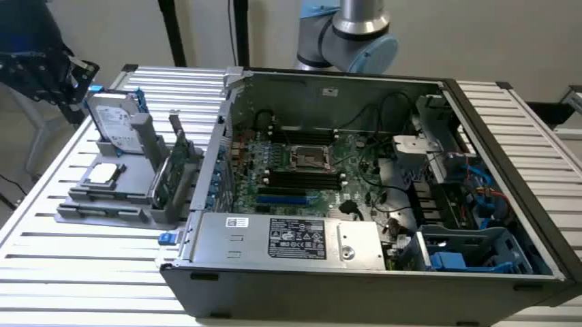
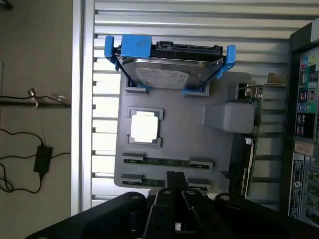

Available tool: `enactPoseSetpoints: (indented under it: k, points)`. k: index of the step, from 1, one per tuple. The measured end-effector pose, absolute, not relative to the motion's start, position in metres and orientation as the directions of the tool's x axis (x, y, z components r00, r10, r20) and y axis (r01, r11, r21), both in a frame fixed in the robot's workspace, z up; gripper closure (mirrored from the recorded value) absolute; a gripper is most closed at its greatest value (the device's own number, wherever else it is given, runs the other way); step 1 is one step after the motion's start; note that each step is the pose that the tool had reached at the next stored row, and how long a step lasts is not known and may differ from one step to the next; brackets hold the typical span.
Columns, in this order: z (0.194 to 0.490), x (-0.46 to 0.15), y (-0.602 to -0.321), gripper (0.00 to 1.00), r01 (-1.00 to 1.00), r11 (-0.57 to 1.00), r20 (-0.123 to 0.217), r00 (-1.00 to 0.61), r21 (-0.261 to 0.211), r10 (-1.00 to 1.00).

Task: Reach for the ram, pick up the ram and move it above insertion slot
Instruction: 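Reach for the ram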

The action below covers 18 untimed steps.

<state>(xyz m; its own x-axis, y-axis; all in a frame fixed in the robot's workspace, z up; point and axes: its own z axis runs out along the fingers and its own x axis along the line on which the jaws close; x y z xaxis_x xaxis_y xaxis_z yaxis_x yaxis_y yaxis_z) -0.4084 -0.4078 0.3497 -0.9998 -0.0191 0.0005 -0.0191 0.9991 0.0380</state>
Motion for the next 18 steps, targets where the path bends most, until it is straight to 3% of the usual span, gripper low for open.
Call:
enactPoseSetpoints:
  k: [18]
  points:
    - [0.3493, -0.4076, -0.4153, 0.89, -0.019, 0.999, 0.001, -1.0, 0.038, -0.019]
